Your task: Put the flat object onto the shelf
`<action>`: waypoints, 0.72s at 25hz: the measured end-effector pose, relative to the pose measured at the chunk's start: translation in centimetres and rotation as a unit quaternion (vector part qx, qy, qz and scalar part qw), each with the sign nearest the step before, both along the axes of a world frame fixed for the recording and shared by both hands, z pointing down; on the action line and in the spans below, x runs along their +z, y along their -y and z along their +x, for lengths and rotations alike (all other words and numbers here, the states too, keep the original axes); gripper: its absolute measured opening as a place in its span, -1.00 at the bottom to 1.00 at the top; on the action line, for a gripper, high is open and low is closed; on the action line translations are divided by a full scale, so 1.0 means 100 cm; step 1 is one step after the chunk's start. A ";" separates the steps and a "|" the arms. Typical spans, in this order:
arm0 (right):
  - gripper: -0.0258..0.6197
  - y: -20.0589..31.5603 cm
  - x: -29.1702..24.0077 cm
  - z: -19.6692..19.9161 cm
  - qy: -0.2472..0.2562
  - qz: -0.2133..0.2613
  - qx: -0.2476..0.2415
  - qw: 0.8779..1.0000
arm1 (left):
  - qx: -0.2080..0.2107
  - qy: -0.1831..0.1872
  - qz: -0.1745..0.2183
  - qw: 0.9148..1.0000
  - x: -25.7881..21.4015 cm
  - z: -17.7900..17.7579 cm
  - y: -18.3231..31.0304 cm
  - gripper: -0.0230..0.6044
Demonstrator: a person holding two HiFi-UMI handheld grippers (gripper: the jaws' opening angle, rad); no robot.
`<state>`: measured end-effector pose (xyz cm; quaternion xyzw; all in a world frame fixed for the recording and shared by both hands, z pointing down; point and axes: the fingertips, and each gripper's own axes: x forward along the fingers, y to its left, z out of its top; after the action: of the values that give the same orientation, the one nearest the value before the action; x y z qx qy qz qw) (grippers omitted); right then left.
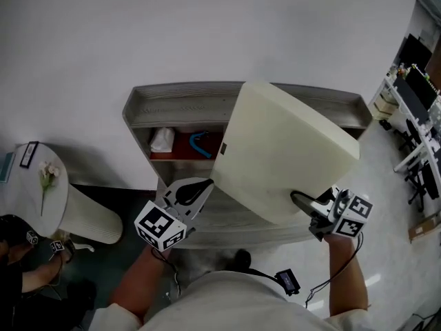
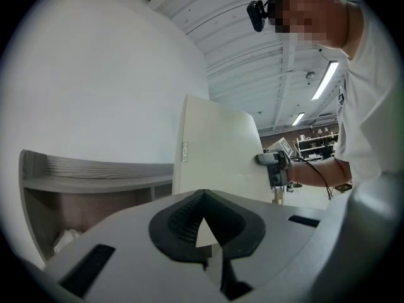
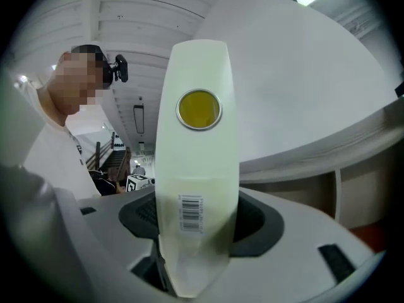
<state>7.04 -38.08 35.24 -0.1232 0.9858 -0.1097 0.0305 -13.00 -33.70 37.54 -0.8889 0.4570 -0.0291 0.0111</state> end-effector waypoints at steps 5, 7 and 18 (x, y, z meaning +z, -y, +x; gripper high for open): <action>-0.04 0.036 -0.045 -0.001 -0.002 0.053 -0.031 0.998 | -0.004 0.009 0.024 1.000 -0.023 0.003 0.022 -0.88; -0.04 0.060 -0.067 -0.002 -0.009 0.075 -0.042 0.996 | -0.008 0.009 0.028 1.000 -0.035 0.004 0.039 -0.88; -0.03 0.160 -0.148 -0.024 -0.019 0.123 -0.108 0.986 | -0.050 0.021 0.046 0.997 -0.077 0.004 0.108 -0.88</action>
<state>4.62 -54.07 20.41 -0.0132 0.9997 0.0125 0.0144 -12.58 -44.47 29.85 -0.8629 0.5010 -0.0275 0.0601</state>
